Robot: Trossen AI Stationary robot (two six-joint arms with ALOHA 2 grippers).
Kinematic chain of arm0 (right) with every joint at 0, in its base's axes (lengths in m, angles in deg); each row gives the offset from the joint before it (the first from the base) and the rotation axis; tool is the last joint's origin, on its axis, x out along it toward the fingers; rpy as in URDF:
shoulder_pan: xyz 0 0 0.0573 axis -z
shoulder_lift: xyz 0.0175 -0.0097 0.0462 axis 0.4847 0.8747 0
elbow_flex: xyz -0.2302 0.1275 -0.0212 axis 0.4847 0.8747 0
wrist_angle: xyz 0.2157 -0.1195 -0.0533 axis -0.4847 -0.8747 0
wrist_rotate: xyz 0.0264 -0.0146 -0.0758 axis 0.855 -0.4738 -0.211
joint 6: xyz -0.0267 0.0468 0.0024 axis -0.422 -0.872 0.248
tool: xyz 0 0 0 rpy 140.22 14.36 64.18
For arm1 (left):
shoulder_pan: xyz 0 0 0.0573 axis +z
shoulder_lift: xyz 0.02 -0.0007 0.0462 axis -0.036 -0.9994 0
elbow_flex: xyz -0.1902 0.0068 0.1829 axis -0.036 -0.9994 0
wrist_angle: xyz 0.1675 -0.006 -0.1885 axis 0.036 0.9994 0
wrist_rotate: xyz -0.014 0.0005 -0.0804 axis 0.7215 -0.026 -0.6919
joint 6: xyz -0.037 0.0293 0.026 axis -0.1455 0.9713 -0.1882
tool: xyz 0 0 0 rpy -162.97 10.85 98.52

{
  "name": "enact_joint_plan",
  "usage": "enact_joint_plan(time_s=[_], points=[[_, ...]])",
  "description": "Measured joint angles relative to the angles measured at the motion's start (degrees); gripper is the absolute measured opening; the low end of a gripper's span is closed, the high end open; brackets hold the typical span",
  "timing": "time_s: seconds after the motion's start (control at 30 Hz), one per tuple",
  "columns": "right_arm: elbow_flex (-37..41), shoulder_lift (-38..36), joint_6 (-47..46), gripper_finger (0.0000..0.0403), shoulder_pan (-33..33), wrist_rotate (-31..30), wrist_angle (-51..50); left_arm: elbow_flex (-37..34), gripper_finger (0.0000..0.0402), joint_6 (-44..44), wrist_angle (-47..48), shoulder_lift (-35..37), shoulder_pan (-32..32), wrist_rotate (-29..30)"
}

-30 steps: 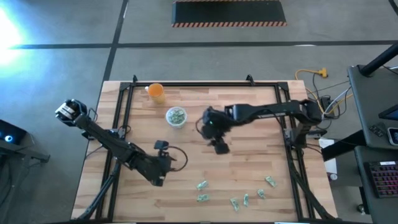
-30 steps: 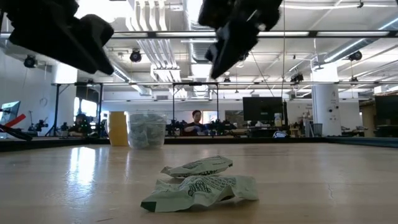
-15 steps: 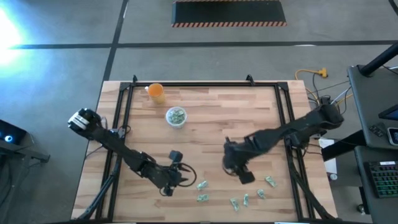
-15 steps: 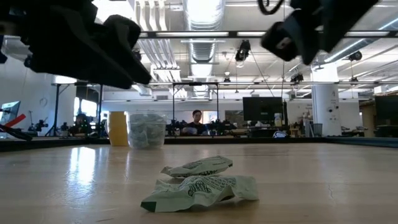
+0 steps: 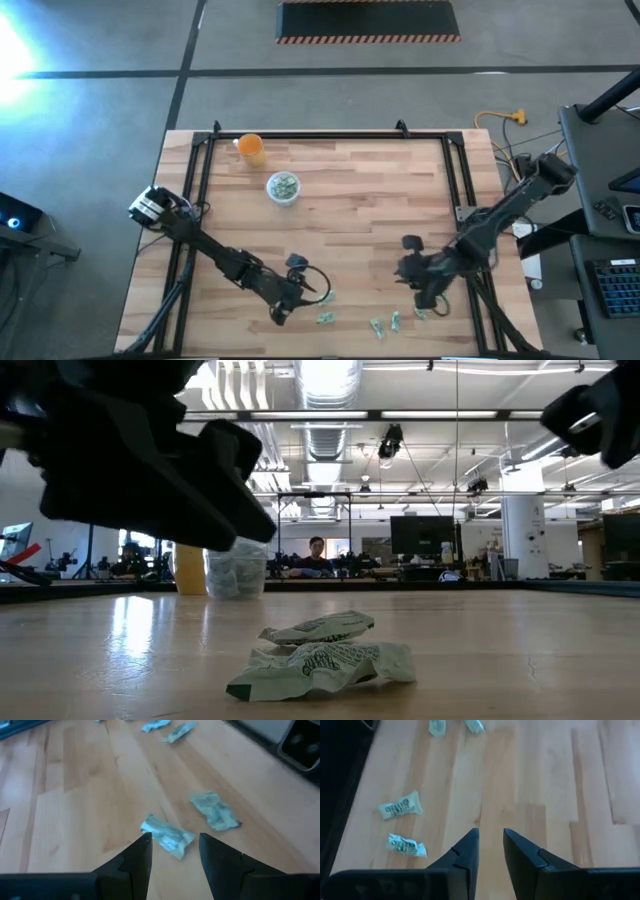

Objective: Pick and place Stevia / Truvia into bins
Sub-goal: Put the stevia packet into the transparent container

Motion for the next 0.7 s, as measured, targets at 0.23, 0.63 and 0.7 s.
enact_joint_plan(time_s=[0.23,0.63,0.7], points=[[4.15,-2.93,-0.90,0.0069,-8.40,-11.64,4.50,0.34,0.0146,-0.01,-5.86,-3.63,2.05,-2.29],[5.67,-1.61,-0.66,0.0070,-11.88,-18.80,8.12,1.13,0.0146,-0.02,-14.58,-10.26,3.97,-6.88],[5.70,-1.61,-0.66,0.0069,-11.88,-18.83,8.31,1.54,0.0146,-0.11,-14.74,-11.06,4.64,-8.19]])
